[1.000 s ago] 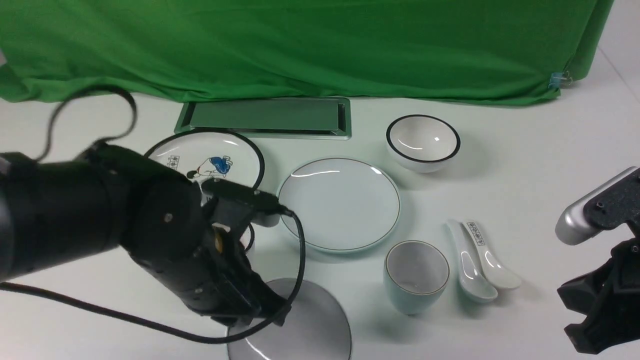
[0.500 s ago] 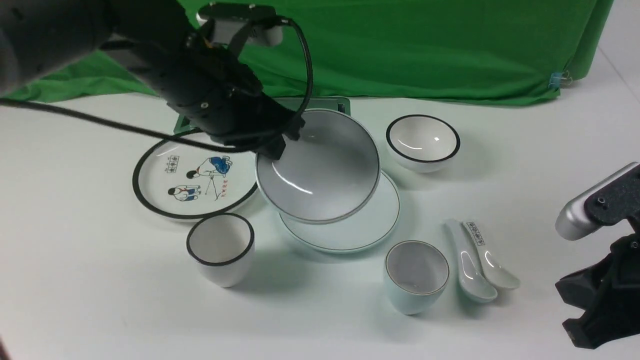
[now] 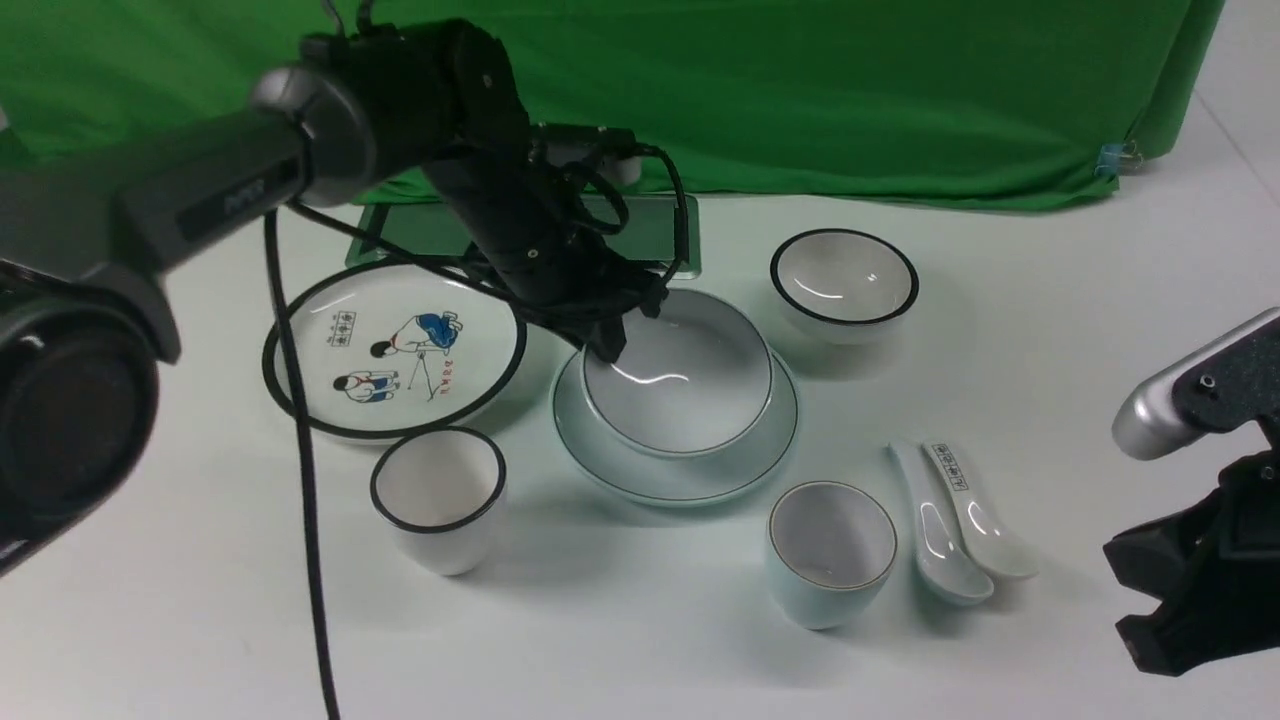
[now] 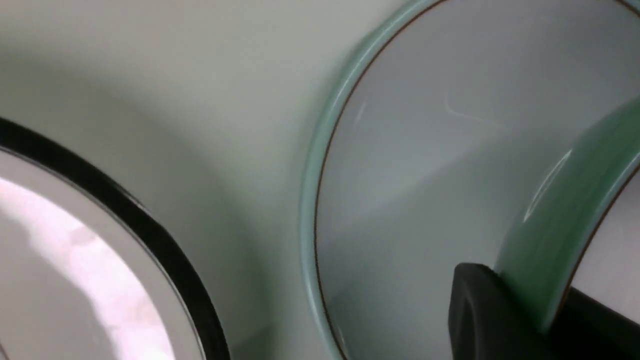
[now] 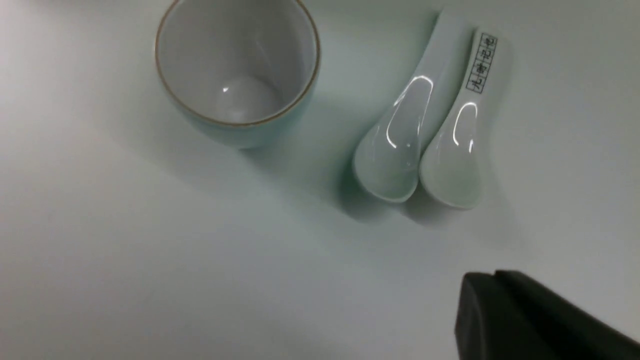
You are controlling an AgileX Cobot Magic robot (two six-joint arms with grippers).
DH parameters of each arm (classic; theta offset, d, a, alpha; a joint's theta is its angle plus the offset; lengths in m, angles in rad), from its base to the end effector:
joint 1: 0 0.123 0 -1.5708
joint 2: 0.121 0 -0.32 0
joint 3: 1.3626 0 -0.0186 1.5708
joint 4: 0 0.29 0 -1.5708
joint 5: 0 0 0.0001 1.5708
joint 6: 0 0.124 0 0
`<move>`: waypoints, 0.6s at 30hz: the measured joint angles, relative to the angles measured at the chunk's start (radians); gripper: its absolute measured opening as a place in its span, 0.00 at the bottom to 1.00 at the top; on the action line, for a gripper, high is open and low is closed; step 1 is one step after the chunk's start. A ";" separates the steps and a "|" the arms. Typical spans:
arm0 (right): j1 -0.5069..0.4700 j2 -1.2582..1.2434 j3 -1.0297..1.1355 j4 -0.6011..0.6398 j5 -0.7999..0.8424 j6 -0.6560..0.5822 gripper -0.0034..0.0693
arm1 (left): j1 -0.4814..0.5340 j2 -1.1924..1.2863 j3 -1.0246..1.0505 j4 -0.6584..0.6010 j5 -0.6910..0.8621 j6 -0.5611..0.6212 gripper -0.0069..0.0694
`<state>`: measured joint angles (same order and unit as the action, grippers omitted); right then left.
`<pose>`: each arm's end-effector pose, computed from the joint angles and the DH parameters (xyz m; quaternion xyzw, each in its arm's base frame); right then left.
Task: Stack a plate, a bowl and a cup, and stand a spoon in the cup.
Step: Use the left arm to put the blue rice bowl into the blue large plate in the middle, then use the right arm to grab a blue teacup
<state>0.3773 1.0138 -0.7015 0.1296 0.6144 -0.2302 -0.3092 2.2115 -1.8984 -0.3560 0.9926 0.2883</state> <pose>0.2147 0.0950 0.2747 -0.2443 0.9001 0.0799 0.3519 0.5146 -0.2024 0.1977 0.2190 0.9464 -0.1647 0.1708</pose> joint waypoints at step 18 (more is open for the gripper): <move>0.137 0.367 -0.353 -0.001 0.110 -0.059 0.63 | 0.000 -0.109 -0.180 0.118 0.212 -0.063 0.54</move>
<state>0.5138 1.3811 -1.0546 0.1286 0.7239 -0.2897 -0.3092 2.1028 -2.0782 -0.2380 1.2045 0.2254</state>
